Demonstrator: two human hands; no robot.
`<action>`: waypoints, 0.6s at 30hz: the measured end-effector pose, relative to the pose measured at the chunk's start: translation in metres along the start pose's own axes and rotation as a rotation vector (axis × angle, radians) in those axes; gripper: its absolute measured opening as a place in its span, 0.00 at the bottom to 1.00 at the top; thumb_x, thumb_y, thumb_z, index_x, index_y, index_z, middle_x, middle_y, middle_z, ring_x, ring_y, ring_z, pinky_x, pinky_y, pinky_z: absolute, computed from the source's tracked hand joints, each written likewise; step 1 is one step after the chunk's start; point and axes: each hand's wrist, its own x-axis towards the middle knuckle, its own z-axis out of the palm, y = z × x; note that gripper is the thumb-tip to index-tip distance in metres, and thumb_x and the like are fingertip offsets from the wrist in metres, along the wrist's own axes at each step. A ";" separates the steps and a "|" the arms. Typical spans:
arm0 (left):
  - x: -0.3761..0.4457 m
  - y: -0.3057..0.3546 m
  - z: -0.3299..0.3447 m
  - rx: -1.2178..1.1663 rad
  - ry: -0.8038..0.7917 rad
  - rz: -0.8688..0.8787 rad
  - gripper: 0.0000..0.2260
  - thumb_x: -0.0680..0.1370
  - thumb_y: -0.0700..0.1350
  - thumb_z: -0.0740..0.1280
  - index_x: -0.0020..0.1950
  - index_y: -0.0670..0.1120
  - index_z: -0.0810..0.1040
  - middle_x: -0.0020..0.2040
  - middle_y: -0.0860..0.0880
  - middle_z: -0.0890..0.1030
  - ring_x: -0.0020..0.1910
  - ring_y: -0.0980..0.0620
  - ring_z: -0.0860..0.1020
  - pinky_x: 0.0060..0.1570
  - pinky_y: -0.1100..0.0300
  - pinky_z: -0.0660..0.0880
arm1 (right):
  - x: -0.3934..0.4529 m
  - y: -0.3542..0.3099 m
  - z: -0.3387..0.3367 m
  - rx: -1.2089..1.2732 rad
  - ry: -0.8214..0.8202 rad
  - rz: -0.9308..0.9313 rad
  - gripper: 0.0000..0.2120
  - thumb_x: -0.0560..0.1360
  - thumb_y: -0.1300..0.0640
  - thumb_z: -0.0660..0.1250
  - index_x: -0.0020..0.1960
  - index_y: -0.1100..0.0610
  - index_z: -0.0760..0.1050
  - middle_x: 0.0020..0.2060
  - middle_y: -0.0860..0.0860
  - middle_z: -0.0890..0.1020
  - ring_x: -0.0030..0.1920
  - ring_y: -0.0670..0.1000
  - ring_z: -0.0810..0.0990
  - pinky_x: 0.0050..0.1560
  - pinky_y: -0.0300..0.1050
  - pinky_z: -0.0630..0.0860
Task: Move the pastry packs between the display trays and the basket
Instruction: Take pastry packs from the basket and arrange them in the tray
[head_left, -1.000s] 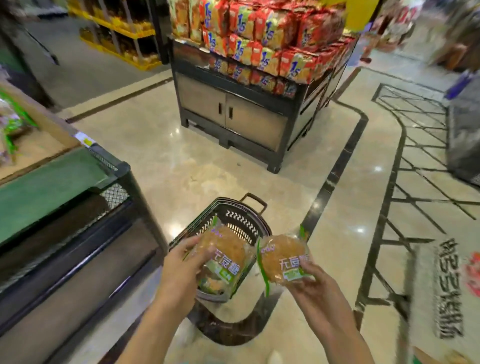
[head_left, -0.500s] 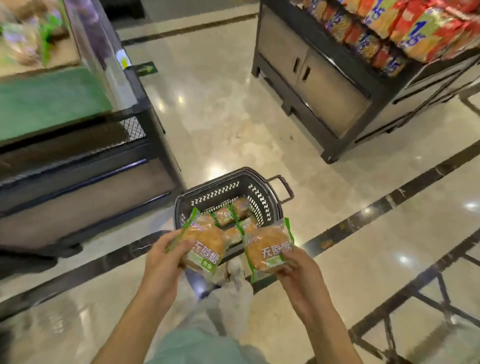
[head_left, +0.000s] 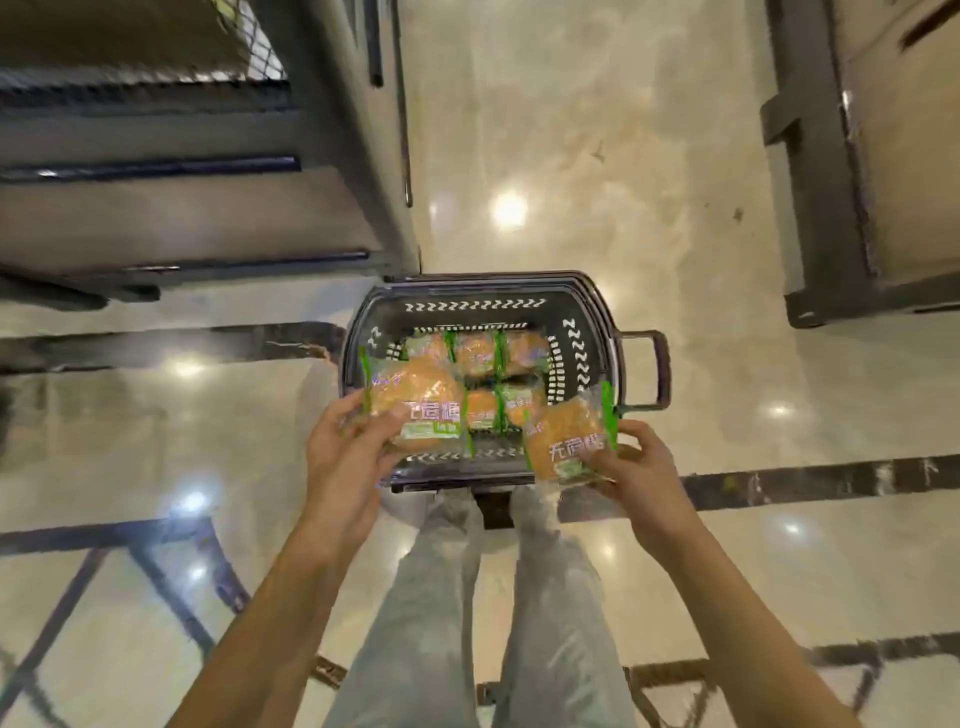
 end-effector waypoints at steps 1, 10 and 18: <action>0.018 -0.010 0.006 0.002 0.037 -0.002 0.18 0.75 0.35 0.74 0.63 0.42 0.76 0.61 0.37 0.81 0.53 0.41 0.84 0.55 0.41 0.81 | 0.028 0.002 0.004 -0.063 -0.028 -0.004 0.17 0.73 0.70 0.73 0.57 0.56 0.75 0.49 0.61 0.84 0.47 0.59 0.84 0.50 0.58 0.80; 0.214 -0.138 0.040 -0.040 0.266 0.034 0.18 0.76 0.33 0.72 0.62 0.44 0.73 0.45 0.47 0.84 0.36 0.54 0.83 0.31 0.64 0.77 | 0.311 0.098 0.103 -0.479 -0.307 0.046 0.22 0.67 0.67 0.75 0.55 0.51 0.75 0.49 0.57 0.84 0.49 0.59 0.84 0.55 0.59 0.80; 0.292 -0.211 0.024 0.013 0.225 -0.012 0.23 0.75 0.36 0.75 0.68 0.39 0.74 0.52 0.42 0.86 0.50 0.44 0.85 0.53 0.45 0.82 | 0.386 0.188 0.139 -0.934 -0.198 -0.064 0.20 0.74 0.51 0.74 0.59 0.52 0.68 0.48 0.54 0.82 0.52 0.61 0.81 0.54 0.55 0.78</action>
